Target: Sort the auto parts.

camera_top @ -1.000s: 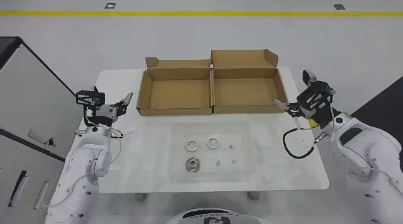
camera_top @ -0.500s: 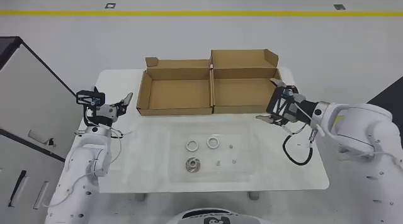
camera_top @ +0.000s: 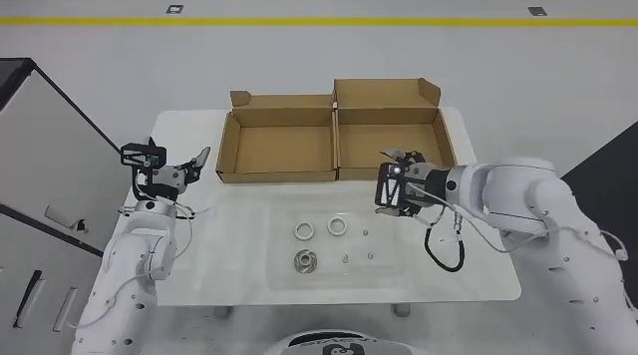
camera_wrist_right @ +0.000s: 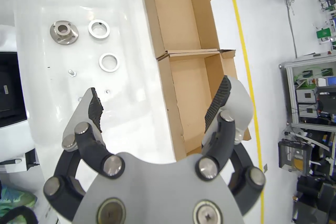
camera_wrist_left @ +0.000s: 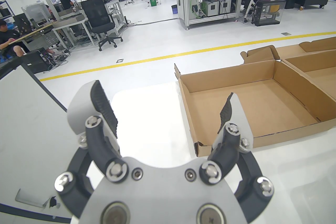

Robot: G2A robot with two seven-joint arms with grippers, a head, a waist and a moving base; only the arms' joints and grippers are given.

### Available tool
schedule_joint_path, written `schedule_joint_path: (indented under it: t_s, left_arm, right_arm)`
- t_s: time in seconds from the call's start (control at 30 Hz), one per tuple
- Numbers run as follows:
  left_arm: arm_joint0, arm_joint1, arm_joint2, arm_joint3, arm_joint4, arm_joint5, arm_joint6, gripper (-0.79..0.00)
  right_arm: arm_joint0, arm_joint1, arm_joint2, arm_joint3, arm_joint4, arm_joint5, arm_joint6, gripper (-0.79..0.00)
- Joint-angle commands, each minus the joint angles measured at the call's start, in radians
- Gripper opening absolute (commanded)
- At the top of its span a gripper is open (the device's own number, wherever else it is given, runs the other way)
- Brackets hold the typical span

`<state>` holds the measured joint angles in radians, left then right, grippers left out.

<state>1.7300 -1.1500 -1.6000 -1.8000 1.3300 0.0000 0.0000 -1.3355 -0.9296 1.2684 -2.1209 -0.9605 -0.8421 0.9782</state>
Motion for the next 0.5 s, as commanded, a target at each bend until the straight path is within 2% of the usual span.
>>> schedule_joint_path:
  t_s: [0.0,0.27,0.47]
  left_arm:
    - [0.000,0.000,0.000,0.000,0.000,0.000,0.000,0.000]
    - [0.000,0.000,0.000,0.000,0.000,0.000,0.000,0.000]
    - [0.000,0.000,0.000,0.000,0.000,0.000,0.000,0.000]
  right_arm:
    - [0.020,0.021,-0.043,0.006,0.025,0.019,0.019,0.000]
    - [0.111,0.101,-0.203,0.031,0.132,0.083,0.083,0.000]
    - [0.185,0.138,-0.262,0.043,0.221,0.118,0.118,0.000]
